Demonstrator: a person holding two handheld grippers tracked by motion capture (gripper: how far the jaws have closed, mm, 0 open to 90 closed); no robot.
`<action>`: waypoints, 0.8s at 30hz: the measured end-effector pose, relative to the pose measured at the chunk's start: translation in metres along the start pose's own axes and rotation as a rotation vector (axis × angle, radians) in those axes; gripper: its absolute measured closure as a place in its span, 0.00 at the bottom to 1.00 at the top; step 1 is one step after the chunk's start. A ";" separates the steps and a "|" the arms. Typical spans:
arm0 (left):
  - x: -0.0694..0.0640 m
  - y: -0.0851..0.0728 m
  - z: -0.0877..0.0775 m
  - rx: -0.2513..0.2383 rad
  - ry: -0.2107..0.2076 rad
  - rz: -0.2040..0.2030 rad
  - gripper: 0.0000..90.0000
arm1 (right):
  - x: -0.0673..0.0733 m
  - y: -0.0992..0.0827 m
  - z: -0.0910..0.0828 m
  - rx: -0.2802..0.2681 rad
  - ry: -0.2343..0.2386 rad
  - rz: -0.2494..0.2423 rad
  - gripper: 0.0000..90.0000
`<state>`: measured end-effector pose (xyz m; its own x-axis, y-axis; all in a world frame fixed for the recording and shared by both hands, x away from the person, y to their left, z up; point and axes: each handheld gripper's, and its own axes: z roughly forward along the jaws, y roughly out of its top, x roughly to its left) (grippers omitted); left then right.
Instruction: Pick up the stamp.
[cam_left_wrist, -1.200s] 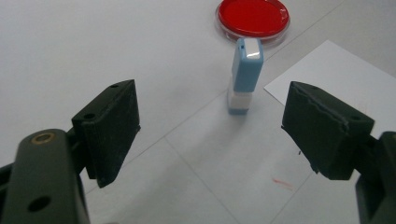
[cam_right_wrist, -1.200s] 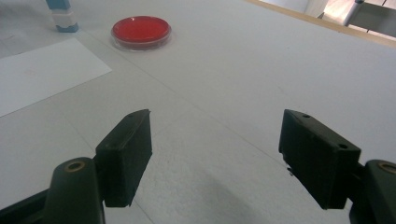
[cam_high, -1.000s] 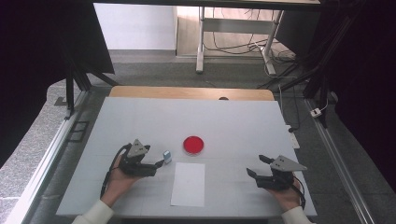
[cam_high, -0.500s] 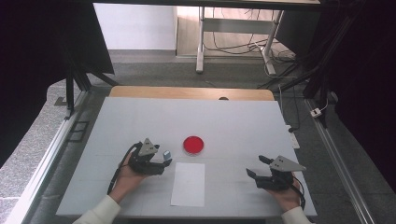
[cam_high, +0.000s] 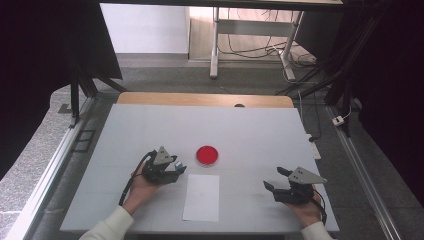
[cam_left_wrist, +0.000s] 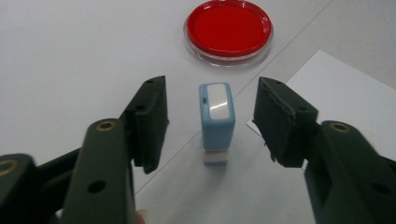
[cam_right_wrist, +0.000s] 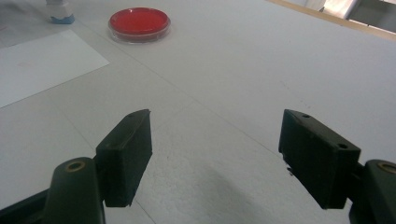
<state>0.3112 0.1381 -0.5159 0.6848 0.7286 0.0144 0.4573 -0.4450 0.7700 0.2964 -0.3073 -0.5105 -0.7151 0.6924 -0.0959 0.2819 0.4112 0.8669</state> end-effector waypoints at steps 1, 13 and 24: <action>0.000 0.000 0.000 0.000 0.000 0.000 0.54 | 0.000 0.000 0.000 0.000 0.000 0.000 0.28; -0.001 0.000 -0.002 -0.002 0.002 0.017 0.70 | 0.000 0.000 0.000 0.004 -0.005 -0.005 0.28; -0.002 0.000 -0.001 -0.013 0.000 0.024 0.83 | 0.001 0.000 -0.002 -0.001 -0.006 -0.008 0.28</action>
<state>0.3092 0.1374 -0.5151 0.6957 0.7176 0.0329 0.4332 -0.4555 0.7777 0.2944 -0.3081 -0.5097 -0.7135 0.6926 -0.1062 0.2754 0.4165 0.8664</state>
